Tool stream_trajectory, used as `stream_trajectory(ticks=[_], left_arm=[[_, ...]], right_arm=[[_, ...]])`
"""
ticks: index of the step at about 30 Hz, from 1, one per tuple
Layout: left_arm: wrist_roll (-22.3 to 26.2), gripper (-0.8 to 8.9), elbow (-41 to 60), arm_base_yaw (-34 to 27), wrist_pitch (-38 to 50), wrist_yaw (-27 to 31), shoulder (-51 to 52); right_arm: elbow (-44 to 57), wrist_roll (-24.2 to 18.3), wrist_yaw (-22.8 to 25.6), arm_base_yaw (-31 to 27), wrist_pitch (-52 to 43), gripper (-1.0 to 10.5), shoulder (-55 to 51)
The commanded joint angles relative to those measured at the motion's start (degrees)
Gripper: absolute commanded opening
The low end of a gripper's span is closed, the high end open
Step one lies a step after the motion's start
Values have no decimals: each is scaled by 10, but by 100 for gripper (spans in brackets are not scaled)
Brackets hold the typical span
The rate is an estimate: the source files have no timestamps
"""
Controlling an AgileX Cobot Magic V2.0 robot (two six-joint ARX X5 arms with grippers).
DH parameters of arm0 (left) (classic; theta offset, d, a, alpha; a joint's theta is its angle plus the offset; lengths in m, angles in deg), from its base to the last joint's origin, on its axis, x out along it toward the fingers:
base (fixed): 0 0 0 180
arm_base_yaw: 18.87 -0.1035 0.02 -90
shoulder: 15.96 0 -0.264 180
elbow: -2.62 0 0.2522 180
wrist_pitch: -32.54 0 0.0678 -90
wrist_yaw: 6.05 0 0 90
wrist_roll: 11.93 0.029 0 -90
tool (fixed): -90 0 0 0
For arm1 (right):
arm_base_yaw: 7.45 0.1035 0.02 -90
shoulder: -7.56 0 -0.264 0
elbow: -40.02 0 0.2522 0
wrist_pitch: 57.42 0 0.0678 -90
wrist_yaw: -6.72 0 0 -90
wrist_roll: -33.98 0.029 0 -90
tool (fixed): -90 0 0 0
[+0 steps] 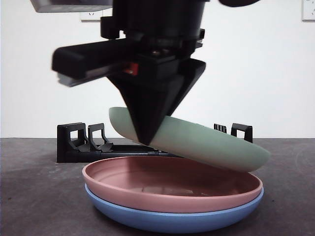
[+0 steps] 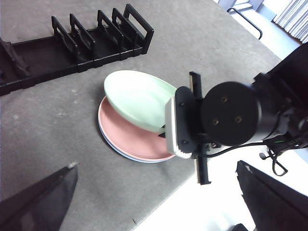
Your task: Place the plate
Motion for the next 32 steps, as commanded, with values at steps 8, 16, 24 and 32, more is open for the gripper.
stream_trajectory(ticks=[8,16,24,32], left_arm=[[0,528,-10,2,3,1,-3],[0,528,-10,2,-3,1,-3],[1,528,-10,2,-5,2,-3],[2,528,-10,2,-21,1,-3]], right_arm=[[-7,21,2,14,2,52,38],[-8,35,3,25,10,290,37],[-38,39,-4,41,67,450,7],[-42,58,-26,35,84,493,-110]])
